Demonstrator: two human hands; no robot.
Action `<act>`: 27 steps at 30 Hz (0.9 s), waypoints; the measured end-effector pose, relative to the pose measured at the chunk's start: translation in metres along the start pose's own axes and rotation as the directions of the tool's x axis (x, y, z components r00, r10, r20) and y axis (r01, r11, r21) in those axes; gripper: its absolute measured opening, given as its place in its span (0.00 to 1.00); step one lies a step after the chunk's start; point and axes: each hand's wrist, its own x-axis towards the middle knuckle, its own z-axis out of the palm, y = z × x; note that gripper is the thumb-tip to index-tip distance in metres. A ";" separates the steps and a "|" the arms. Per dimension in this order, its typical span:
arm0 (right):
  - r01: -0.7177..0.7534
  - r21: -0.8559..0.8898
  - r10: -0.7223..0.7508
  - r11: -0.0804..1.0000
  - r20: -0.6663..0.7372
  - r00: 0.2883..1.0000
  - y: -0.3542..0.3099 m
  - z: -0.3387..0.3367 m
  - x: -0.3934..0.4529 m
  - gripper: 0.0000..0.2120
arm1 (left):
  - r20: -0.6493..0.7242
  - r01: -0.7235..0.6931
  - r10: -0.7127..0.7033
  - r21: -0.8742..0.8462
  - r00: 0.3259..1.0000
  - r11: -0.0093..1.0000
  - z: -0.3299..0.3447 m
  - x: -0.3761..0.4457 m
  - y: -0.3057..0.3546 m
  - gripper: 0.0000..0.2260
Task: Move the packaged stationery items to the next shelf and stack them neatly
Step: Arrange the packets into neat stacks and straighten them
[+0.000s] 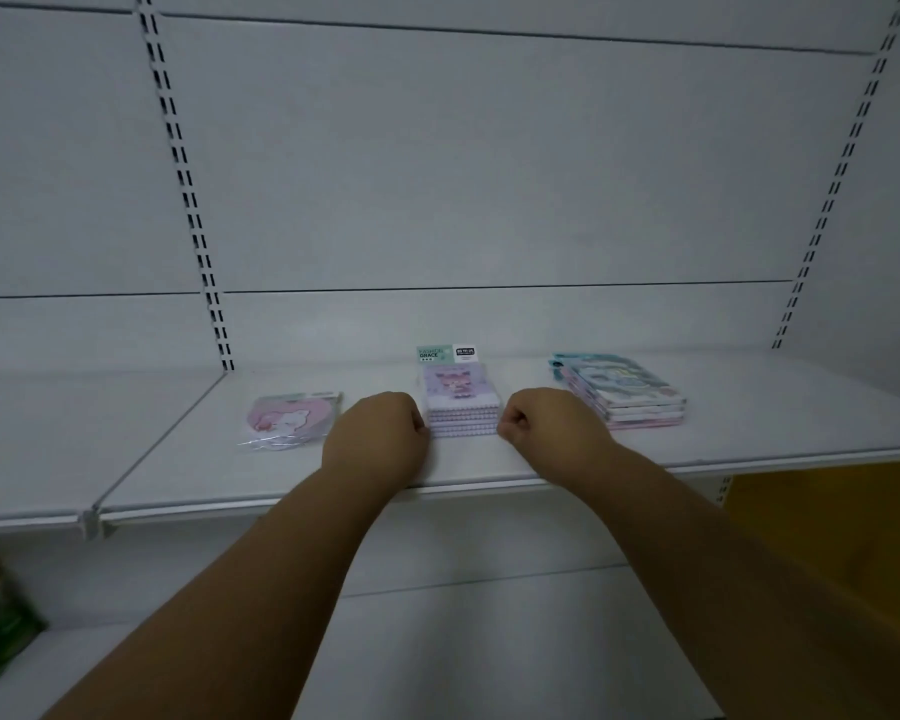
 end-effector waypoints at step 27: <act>0.114 0.105 -0.111 0.988 -0.026 0.993 -0.158 0.072 0.015 0.17 | -0.151 0.004 -0.016 -0.081 0.988 0.997 -0.075 -0.027 -0.155 0.16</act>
